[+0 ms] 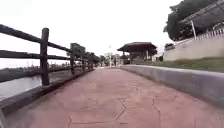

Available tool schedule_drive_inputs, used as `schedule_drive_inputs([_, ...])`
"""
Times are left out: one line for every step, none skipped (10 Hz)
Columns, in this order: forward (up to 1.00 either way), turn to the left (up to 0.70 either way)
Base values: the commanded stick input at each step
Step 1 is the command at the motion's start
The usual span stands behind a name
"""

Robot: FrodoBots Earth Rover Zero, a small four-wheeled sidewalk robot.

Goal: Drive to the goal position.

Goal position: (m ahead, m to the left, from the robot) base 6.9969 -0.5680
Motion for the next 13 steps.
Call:
schedule_drive_inputs([1.00,0.00])
schedule_drive_inputs([1.00,0.00])
schedule_drive_inputs([1.00,0.00])
schedule_drive_inputs([1.00,0.00])
schedule_drive_inputs([1.00,0.00])
schedule_drive_inputs([1.00,0.00])
schedule_drive_inputs([1.00,0.00])
schedule_drive_inputs([1.00,0.00])
schedule_drive_inputs([1.00,0.00])
schedule_drive_inputs([1.00,0.00])
schedule_drive_inputs([1.00,0.00])
schedule_drive_inputs([1.00,0.00])
schedule_drive_inputs([1.00,0.00])
